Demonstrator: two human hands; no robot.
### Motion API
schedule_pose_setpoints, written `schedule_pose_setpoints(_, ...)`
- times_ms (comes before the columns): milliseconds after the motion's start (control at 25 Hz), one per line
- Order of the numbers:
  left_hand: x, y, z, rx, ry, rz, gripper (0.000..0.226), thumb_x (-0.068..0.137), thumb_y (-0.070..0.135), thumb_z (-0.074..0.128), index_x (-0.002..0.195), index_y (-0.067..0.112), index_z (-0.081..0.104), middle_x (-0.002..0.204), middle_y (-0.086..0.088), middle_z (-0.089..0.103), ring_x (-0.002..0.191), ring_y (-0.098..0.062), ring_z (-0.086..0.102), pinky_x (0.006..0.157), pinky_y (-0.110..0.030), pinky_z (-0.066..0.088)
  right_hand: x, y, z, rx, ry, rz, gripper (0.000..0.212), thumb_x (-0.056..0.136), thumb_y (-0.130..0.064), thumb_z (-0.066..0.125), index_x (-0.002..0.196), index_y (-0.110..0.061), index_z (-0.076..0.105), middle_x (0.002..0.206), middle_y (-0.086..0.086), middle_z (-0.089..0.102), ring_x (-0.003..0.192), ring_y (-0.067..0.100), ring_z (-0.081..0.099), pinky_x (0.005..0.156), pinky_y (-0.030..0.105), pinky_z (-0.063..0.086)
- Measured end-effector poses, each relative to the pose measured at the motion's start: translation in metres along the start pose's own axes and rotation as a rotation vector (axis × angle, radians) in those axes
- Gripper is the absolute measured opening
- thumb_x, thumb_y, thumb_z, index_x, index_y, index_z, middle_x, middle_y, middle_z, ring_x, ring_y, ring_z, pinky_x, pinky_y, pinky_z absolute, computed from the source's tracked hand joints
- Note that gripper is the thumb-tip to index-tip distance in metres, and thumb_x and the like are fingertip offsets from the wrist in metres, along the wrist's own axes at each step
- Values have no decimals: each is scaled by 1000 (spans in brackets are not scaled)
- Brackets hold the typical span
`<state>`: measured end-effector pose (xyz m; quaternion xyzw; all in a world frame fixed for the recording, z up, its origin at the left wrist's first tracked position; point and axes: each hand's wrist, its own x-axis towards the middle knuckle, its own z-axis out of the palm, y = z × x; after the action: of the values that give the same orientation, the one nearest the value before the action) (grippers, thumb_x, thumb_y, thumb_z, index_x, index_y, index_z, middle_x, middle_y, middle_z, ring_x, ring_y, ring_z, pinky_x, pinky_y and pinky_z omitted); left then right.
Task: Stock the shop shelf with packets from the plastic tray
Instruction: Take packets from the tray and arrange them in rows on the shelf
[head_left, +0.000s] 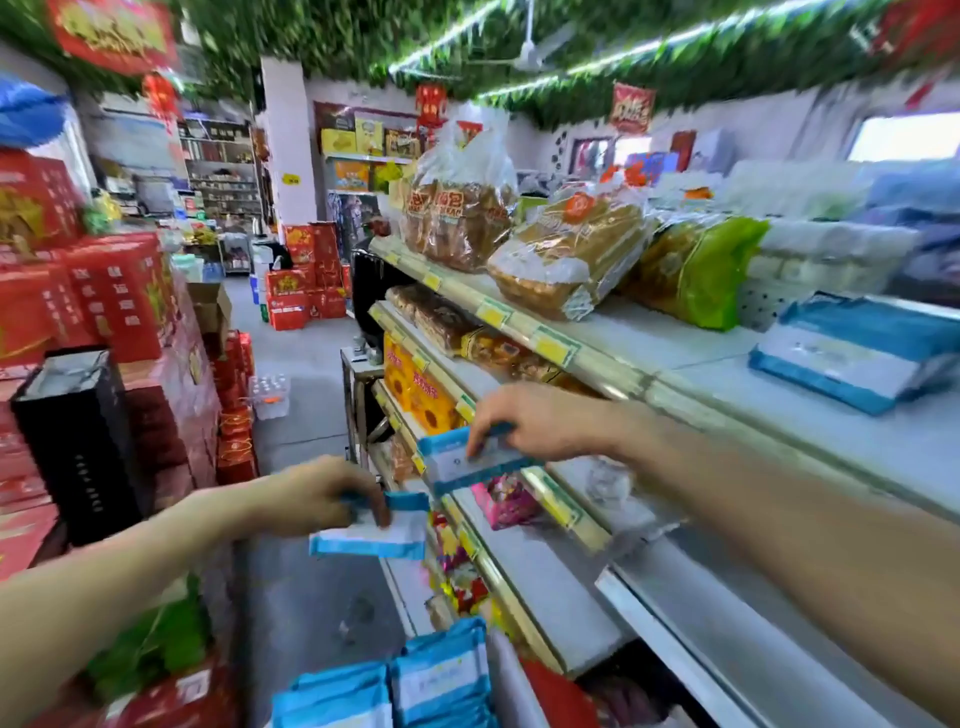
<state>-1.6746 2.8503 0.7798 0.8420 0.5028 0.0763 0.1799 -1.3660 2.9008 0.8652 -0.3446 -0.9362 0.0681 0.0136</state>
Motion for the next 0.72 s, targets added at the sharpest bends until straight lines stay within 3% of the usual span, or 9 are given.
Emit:
schedule_pose_setpoints(160, 77, 91, -107, -88, 119, 225, 52, 89, -4, 66, 97, 46, 77, 114, 23, 71, 105, -4, 66, 96, -34, 53, -100, 48, -140, 5, 233, 221, 49, 82, 6, 61, 102, -35, 79, 111, -13, 67, 101, 9, 60, 95, 37, 49)
schedule_pose_setpoints(320, 147, 193, -151, -68, 131, 454, 32, 88, 17, 68, 104, 43, 77, 114, -1, 71, 97, -28, 65, 87, -50, 53, -231, 99, -201, 10, 406, 451, 53, 86, 4, 67, 106, -44, 76, 121, -18, 66, 108, 2, 60, 97, 38, 50)
schedule_pose_setpoints(400, 179, 243, -159, -26, 127, 526, 30, 84, 25, 68, 104, 46, 76, 113, -5, 71, 99, -32, 65, 90, -55, 52, -296, 125, -207, 35, 468, 576, 59, 87, 7, 66, 108, -48, 73, 125, -21, 62, 110, -6, 58, 100, 38, 50)
schedule_pose_setpoints(480, 207, 287, -160, -51, 110, 580, 33, 89, 14, 71, 103, 43, 78, 114, 0, 71, 103, -28, 64, 95, -53, 51, -352, 148, -202, 47, 483, 710, 64, 88, 9, 64, 109, -51, 71, 135, -17, 56, 119, 8, 59, 105, 39, 48)
schedule_pose_setpoints(560, 229, 325, -155, -52, 101, 603, 39, 91, 3, 71, 102, 40, 79, 116, 7, 70, 107, -20, 64, 100, -45, 51, -396, 168, -187, 70, 494, 833, 63, 86, 12, 63, 108, -46, 73, 139, -15, 51, 125, 15, 52, 106, 32, 42)
schedule_pose_setpoints(720, 265, 383, -137, -69, 77, 620, 42, 90, -2, 68, 100, 37, 79, 124, 11, 68, 113, -14, 63, 101, -35, 52, -444, 206, -149, 37, 463, 967, 57, 83, 16, 63, 110, -33, 74, 131, -6, 61, 112, 15, 58, 101, 30, 46)
